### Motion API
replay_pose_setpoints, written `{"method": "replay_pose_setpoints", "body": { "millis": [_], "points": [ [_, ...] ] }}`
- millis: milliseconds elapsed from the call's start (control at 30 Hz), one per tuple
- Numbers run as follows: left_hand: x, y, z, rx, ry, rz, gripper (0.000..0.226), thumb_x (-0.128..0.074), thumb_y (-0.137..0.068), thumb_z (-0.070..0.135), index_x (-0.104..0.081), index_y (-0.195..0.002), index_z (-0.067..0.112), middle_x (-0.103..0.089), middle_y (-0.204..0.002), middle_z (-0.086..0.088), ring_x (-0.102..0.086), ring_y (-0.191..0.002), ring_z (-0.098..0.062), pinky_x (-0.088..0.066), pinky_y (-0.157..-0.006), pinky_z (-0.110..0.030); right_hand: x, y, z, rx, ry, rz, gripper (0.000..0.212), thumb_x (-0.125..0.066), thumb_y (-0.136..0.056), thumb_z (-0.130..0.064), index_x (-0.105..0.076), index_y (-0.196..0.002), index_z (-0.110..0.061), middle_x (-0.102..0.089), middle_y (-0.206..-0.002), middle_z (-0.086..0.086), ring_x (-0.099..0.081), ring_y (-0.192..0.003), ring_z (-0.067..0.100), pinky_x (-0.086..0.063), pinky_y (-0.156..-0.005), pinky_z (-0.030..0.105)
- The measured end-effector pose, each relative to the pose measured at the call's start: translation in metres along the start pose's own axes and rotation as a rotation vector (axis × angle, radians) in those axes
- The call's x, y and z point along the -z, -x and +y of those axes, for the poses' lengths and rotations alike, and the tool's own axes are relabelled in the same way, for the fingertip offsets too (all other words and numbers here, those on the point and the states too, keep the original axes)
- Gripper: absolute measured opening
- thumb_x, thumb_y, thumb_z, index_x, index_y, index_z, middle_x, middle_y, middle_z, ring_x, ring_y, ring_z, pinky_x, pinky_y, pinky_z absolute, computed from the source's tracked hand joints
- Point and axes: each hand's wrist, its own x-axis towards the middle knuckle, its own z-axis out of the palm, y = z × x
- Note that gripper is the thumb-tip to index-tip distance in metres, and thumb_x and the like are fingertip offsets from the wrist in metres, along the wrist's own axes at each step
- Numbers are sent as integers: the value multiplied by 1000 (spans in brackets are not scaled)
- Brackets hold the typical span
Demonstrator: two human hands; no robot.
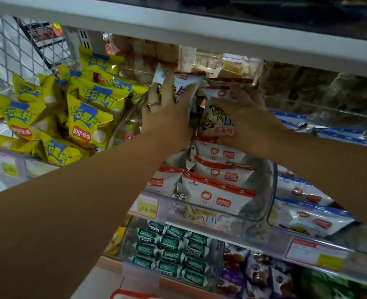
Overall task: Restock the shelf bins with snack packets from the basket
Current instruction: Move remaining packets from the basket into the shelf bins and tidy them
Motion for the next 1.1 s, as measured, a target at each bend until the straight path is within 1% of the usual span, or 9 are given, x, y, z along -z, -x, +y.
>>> {"method": "replay_pose_setpoints", "body": {
  "millis": [167,400,533,600,667,767,867,1000,1100],
  "points": [
    [-1,-5,-7,-7,-27,-214,95,-54,-92,52,19,-151,36,27,-160,6,19,-148,-34,-8,-119,-57,6,-6,-2,-4,18,-20,96,-79,-75,-43,-23,-153,-29,-13,-159,10,-5,-146,36,-24,-114,56],
    [9,-9,-5,46,-4,-350,86,-44,-93,58,17,-151,40,34,-157,7,25,-146,-31,-1,-119,-56,4,1,-3,-80,44,-62,95,-63,-84,-56,-4,-155,-31,3,-163,10,4,-149,35,-12,-118,54],
    [28,16,6,-65,57,-82,79,-51,-93,45,-4,-155,31,10,-163,-4,6,-150,-33,-10,-119,-56,18,24,-19,-36,-10,99,85,-64,-85,-50,-19,-154,-28,-15,-161,8,-9,-148,33,-17,-117,55],
    [42,39,11,-117,147,26,67,-51,-92,37,-24,-153,25,-18,-160,-9,-20,-146,-34,-24,-116,-53,24,46,-31,47,-82,204,66,-62,-84,-46,-46,-143,-24,-42,-149,9,-33,-139,35,-29,-112,58],
    [58,68,12,-176,266,115,53,-47,-89,32,-48,-140,22,-47,-142,-8,-49,-126,-31,-43,-102,-48,26,75,-42,119,-257,258,45,-59,-83,-40,-66,-123,-22,-66,-122,5,-59,-115,31,-46,-99,55],
    [76,128,10,-207,401,220,34,-47,-90,24,-65,-119,17,-63,-115,-3,-63,-94,-24,-53,-77,-42,21,129,-64,190,-484,184,21,-67,-89,-25,-72,-109,-20,-73,-97,-5,-68,-87,11,-57,-82,30],
    [79,195,3,-119,414,249,26,-49,-91,18,-68,-109,16,-67,-101,0,-62,-85,-16,-52,-70,-35,2,173,-87,241,-646,126,19,-62,-89,-27,-72,-104,-20,-65,-82,-15,-58,-71,-7,-49,-73,7],
    [46,288,0,100,353,189,23,-53,-89,18,-69,-103,22,-67,-96,10,-57,-75,-5,-50,-67,-32,-58,224,-114,246,-728,-189,14,-64,-91,-23,-70,-104,-22,-61,-79,-15,-57,-69,1,-45,-66,10],
    [11,354,4,359,302,34,25,-50,-88,28,-67,-105,31,-70,-100,10,-65,-87,-14,-55,-73,-37,-109,258,-124,241,-699,-451,15,-59,-93,-22,-68,-104,-19,-64,-80,-2,-62,-72,20,-53,-67,35]
  ]
}}
